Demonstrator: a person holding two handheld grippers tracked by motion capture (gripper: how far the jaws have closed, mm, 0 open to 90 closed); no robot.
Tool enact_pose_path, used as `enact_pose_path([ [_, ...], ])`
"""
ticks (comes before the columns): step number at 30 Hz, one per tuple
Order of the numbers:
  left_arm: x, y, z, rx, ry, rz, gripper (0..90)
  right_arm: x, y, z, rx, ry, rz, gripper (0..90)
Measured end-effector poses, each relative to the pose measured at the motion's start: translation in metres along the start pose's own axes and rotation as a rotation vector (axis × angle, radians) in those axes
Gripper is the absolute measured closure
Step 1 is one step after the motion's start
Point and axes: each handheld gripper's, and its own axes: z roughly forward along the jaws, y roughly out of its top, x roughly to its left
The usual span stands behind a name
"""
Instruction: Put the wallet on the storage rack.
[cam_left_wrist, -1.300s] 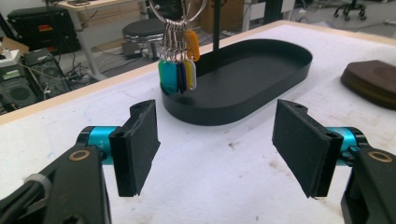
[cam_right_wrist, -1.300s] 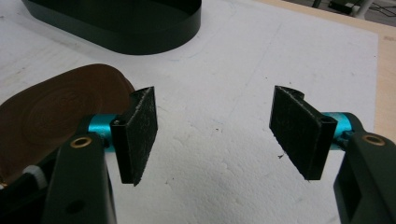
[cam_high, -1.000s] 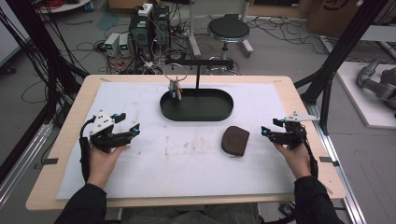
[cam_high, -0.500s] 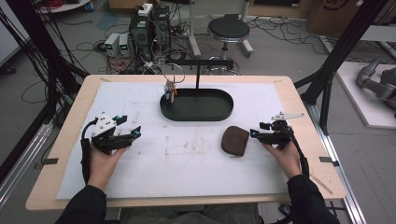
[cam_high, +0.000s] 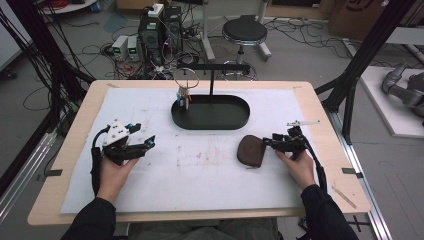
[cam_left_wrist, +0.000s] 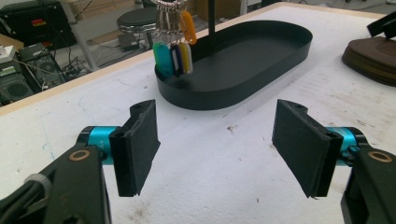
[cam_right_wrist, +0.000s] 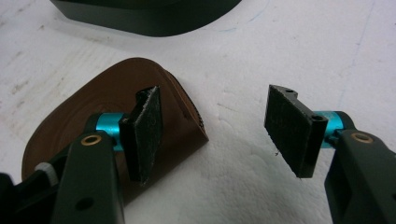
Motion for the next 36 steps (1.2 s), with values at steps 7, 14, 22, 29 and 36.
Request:
enact_pose_path([
  [7, -0.001, -0.001, -0.003, -0.001, 0.006, 0.000, 31.3, -0.007, 0.000, 0.005, 0.025, 0.076, 0.078, 43.9],
  [14, -0.003, 0.001, 0.000, 0.000, -0.003, 0.002, 31.3, -0.004, 0.001, 0.003, 0.037, 0.149, 0.064, 69.9],
  [22, -0.009, 0.005, 0.003, -0.004, -0.019, 0.013, 31.4, 0.012, 0.004, -0.005, 0.021, 0.089, -0.059, 82.4],
  [29, -0.011, 0.007, 0.005, -0.008, -0.027, 0.014, 31.4, 0.023, 0.003, -0.009, 0.072, 0.115, -0.053, 85.0],
  [36, -0.010, 0.008, 0.008, -0.010, -0.039, 0.010, 31.4, 0.036, 0.002, -0.014, 0.089, 0.158, -0.099, 79.6],
])
